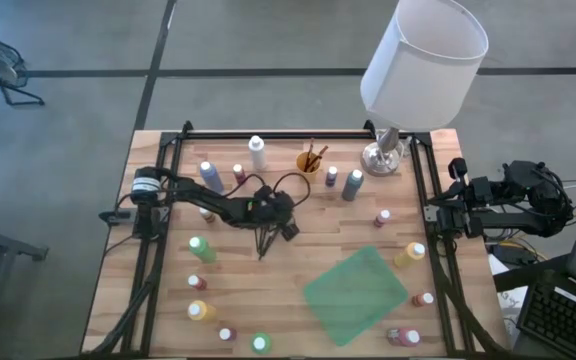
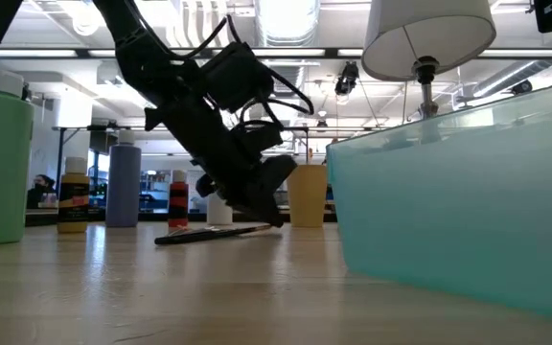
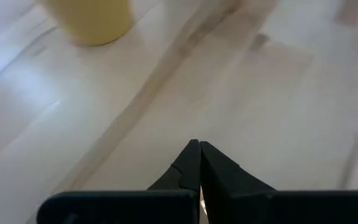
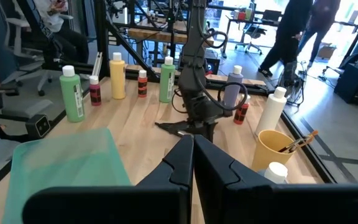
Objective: Pick & Place Paint Supplies
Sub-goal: Put the gold paintbrush into the yellow cup
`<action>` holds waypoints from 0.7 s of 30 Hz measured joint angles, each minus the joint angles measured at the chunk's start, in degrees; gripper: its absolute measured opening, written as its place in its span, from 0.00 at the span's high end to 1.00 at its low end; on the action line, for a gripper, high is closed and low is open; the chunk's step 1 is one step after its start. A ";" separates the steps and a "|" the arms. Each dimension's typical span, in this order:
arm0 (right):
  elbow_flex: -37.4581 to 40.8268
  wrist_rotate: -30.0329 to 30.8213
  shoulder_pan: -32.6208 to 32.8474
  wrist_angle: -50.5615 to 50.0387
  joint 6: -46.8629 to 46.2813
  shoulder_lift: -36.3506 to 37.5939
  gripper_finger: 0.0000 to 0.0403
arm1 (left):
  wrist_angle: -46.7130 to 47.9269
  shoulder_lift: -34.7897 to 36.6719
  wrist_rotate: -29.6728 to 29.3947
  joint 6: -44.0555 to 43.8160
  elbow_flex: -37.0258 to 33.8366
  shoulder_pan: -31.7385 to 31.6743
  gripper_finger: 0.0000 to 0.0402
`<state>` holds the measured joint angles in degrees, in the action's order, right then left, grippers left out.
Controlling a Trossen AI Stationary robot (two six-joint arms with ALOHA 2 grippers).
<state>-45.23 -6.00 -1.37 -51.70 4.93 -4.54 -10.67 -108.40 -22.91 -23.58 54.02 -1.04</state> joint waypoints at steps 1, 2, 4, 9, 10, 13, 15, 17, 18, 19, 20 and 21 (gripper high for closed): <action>0.00 0.00 0.00 0.00 0.00 0.00 0.98 | -0.88 0.00 1.05 0.31 0.00 0.00 0.99; 0.00 0.00 -0.01 0.00 0.00 0.00 0.98 | -1.87 0.00 2.06 0.66 0.00 0.00 0.99; 0.00 0.00 0.00 0.00 0.01 0.00 0.98 | -3.45 0.00 3.88 1.11 0.00 0.00 1.00; 0.00 0.00 -0.01 0.00 0.00 0.00 0.98 | -5.44 0.00 6.55 1.68 0.00 0.02 1.00; 0.00 0.00 -0.01 0.00 0.02 0.00 0.98 | -5.40 0.00 6.62 1.97 0.00 0.02 1.00; 0.00 0.00 -0.01 0.00 0.00 0.00 0.98 | -5.38 0.00 6.83 2.11 0.00 0.02 1.00; 0.00 0.00 0.00 0.00 0.00 0.00 0.98 | -5.30 0.00 6.83 2.47 0.00 0.02 0.99; 0.00 0.00 0.00 -0.01 0.00 0.00 0.98 | -4.86 0.00 6.83 3.23 0.00 0.02 0.99; 0.00 0.00 -0.01 0.00 0.01 0.00 0.98 | -4.56 0.00 6.83 3.58 0.00 0.02 0.99; 0.00 0.00 -0.02 0.00 0.00 0.00 0.98 | -4.19 0.00 6.80 3.87 0.00 0.01 0.99; 0.00 0.00 -0.02 0.00 0.02 0.00 0.98 | -3.63 0.00 6.63 4.04 0.00 0.00 0.99; 0.00 0.00 0.00 0.00 0.00 0.00 0.98 | -3.01 0.00 6.30 4.30 0.00 0.00 0.99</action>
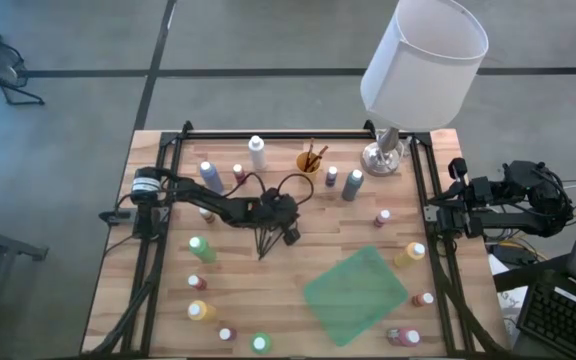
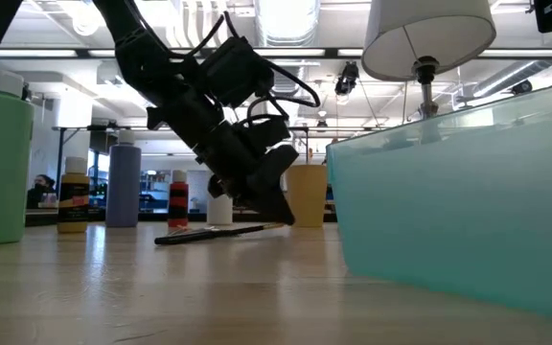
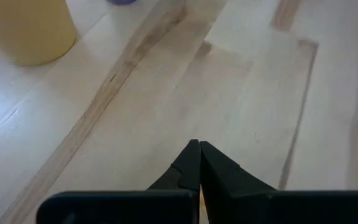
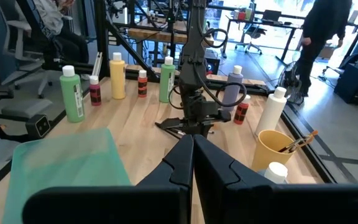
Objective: Pick & Place Paint Supplies
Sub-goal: Put the gold paintbrush into the yellow cup
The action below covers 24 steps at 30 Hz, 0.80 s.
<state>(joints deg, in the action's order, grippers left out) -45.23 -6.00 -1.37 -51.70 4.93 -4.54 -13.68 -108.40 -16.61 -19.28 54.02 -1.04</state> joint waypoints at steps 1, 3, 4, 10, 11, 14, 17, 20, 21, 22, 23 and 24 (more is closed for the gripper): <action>0.00 0.00 -0.02 0.00 0.00 0.00 0.98 | 0.58 0.00 -0.40 0.08 0.00 -0.02 0.99; 0.00 0.00 -0.01 0.00 0.00 0.00 0.98 | 1.33 -0.06 -1.37 0.12 0.00 -0.04 0.99; 0.00 0.00 0.00 0.00 0.00 0.00 0.98 | 1.50 -0.14 -1.57 0.10 0.02 -0.06 0.99; 0.00 0.00 -0.02 0.00 0.00 0.00 0.98 | 1.69 -0.59 -1.79 0.28 0.03 -0.13 0.97; 0.00 0.00 0.00 0.00 0.00 0.00 0.98 | 1.69 -0.61 -1.89 0.36 0.04 -0.13 0.96; 0.00 0.00 -0.01 0.00 0.02 0.00 0.98 | 1.74 -0.66 -2.67 0.36 0.04 -0.13 0.93; 0.00 0.00 -0.02 0.00 0.02 0.00 0.98 | 1.74 -0.66 -2.96 0.38 0.04 -0.15 0.89; 0.00 0.00 0.00 0.00 0.00 0.00 0.98 | 1.74 -0.66 -2.96 0.40 0.10 -0.20 0.85; 0.00 0.00 -0.01 0.00 0.01 0.00 0.98 | 1.75 -0.66 -2.96 0.40 0.19 -0.24 0.83; 0.00 0.00 -0.01 0.00 0.01 0.00 0.98 | 1.76 -0.66 -2.98 0.40 0.33 -0.24 0.81; 0.00 0.00 -0.01 0.00 0.01 0.00 0.98 | 1.76 -0.66 -2.98 0.40 0.48 -0.26 0.79; 0.00 0.00 -0.01 0.00 0.01 0.00 0.98 | 1.76 -0.66 -2.98 0.42 0.70 -0.30 0.77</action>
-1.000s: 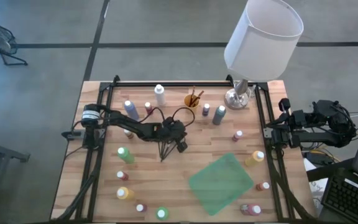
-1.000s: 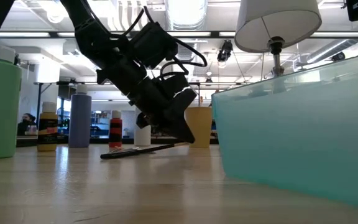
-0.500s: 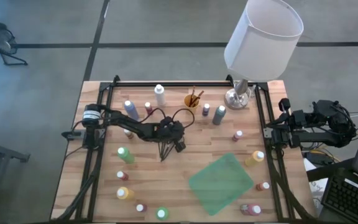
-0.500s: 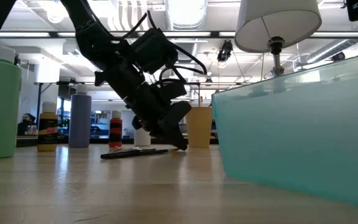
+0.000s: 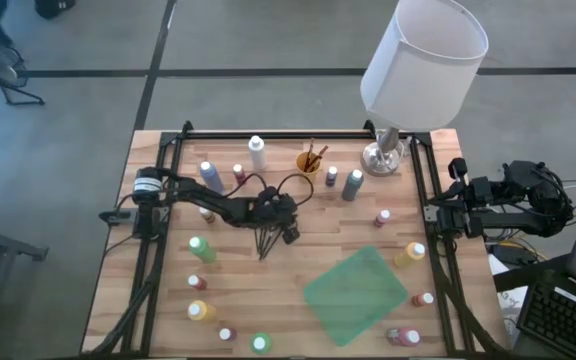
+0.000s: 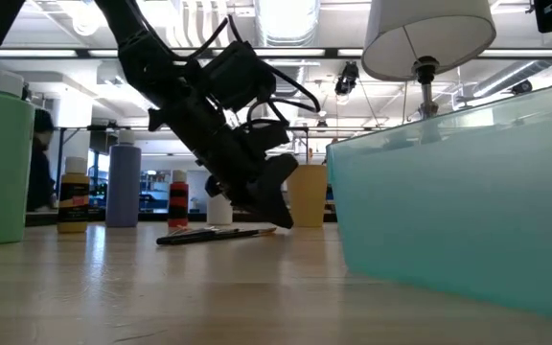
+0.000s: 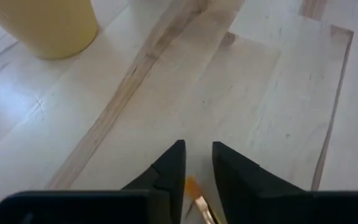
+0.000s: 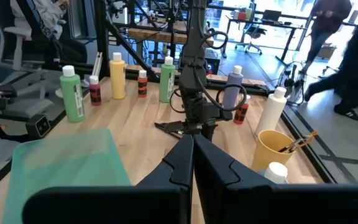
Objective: Pick & Place Paint Supplies
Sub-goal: Put the gold paintbrush into the yellow cup
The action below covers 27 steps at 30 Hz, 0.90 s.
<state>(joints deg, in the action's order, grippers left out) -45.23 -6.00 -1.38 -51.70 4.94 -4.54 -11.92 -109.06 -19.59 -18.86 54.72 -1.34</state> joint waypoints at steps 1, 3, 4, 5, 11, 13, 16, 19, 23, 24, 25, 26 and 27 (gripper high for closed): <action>0.00 0.00 0.01 0.00 0.01 0.00 0.98 | -0.01 0.00 0.00 0.00 0.21 -0.05 0.76; 0.00 0.00 -0.01 0.00 0.00 0.00 0.98 | 0.84 0.03 0.00 0.03 0.84 -0.09 0.72; 0.00 0.00 -0.01 0.00 0.00 0.00 0.98 | 1.95 0.07 -0.03 0.09 1.29 -0.12 0.71; 0.00 0.00 -0.01 0.00 0.00 0.00 0.98 | 3.31 0.14 -0.05 0.19 1.79 -0.14 0.69; 0.00 0.00 0.01 0.00 -0.01 0.00 0.98 | 17.11 0.33 -8.15 -1.62 5.19 -0.20 0.64; 0.00 0.00 0.00 0.00 0.01 0.00 0.98 | 21.44 0.33 -11.09 -2.33 6.90 -0.20 0.62; 0.00 0.00 -0.01 0.00 -0.01 0.00 0.98 | 24.32 0.35 -12.02 -2.29 9.15 -0.22 0.59; 0.00 0.00 -0.01 0.00 0.00 0.00 0.98 | 24.55 0.35 -11.39 -1.81 10.33 -0.20 0.57; 0.00 0.00 0.01 0.00 0.01 -0.01 0.98 | 24.67 0.36 -11.34 -1.61 11.44 -0.20 0.55; 0.00 0.00 0.00 0.00 0.00 0.00 0.98 | 24.96 0.35 -11.32 -1.84 11.70 -0.20 0.55; 0.00 0.01 -0.01 0.00 -0.01 0.00 0.98 | 25.22 0.36 -11.30 -2.13 11.85 -0.20 0.54; 0.00 0.00 0.00 0.00 0.00 0.00 0.98 | 26.02 0.37 -11.24 -2.48 12.11 -0.20 0.53; 0.00 0.00 0.01 0.00 -0.01 0.00 0.98 | 26.96 0.37 -11.21 -3.01 12.48 -0.20 0.52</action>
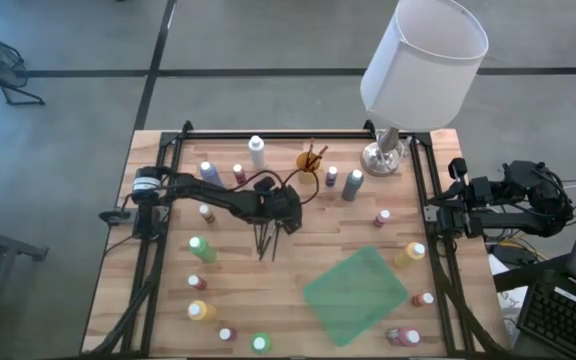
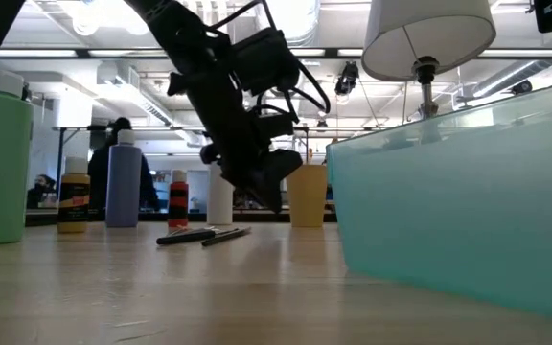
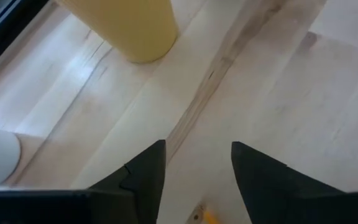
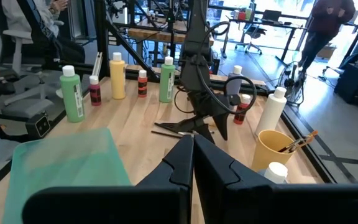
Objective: Pick & Place Paint Supplies
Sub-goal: Put the gold paintbrush into the yellow cup
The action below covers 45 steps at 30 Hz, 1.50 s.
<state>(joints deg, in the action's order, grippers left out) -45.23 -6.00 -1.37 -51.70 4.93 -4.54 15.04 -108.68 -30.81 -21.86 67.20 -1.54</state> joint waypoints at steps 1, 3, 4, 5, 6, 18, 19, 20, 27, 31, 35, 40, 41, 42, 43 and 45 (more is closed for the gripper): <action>0.00 0.00 -0.02 0.00 0.00 0.00 0.98 | 1.16 0.00 0.08 -0.82 0.50 0.00 0.51; 0.00 0.00 -0.02 0.00 0.02 -0.02 0.98 | 4.21 0.00 0.30 -2.59 1.72 0.00 0.49; 0.00 0.00 -0.02 0.00 0.00 0.00 0.98 | 5.87 0.00 0.34 -3.53 2.42 0.00 0.47; 0.00 0.00 0.00 0.00 0.00 0.00 0.98 | 7.60 0.02 0.37 -4.52 3.00 0.00 0.46; 0.00 0.01 -0.01 0.00 0.00 -0.01 0.98 | 9.22 0.02 0.40 -5.53 3.52 0.00 0.44; 0.00 0.00 -0.02 0.00 0.00 0.00 0.98 | 14.46 0.07 1.49 -13.39 3.91 0.00 0.41; 0.00 0.00 -0.02 0.00 0.02 0.00 0.98 | 14.53 0.07 1.49 -13.75 3.65 0.00 0.41; 0.00 0.00 -0.02 0.00 0.02 0.00 0.98 | 14.47 0.07 1.49 -13.94 3.48 0.00 0.41; 0.00 0.00 -0.02 0.00 0.00 0.00 0.98 | 13.60 0.02 1.58 -14.75 2.77 0.00 0.41; 0.00 0.00 -0.02 0.00 0.01 0.00 0.98 | 12.97 0.02 2.56 -15.19 1.82 0.00 0.41; 0.00 0.00 -0.02 0.00 0.00 -0.02 0.98 | 11.24 0.00 3.50 -15.98 0.23 0.00 0.41; 0.00 0.00 -0.02 0.00 0.00 -0.01 0.98 | 8.88 -0.04 4.81 -16.20 -1.35 0.00 0.41; 0.00 0.00 -0.02 0.00 0.01 -0.01 0.98 | 8.63 -0.04 4.78 -16.37 -1.59 0.00 0.41; 0.00 0.00 -0.01 0.00 0.01 -0.02 0.98 | 8.47 -0.04 4.75 -16.50 -1.75 -0.01 0.41; 0.00 0.00 -0.02 0.00 0.00 -0.01 0.98 | 8.45 -0.02 4.72 -16.66 -1.79 -0.03 0.41; 0.00 0.00 -0.02 0.00 0.00 -0.02 0.98 | 8.41 -0.03 4.72 -16.66 -1.79 -0.06 0.41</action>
<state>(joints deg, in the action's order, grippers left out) -45.23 -6.00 -1.39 -51.70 4.93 -4.56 23.45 -108.71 -26.09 -38.52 65.41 -1.60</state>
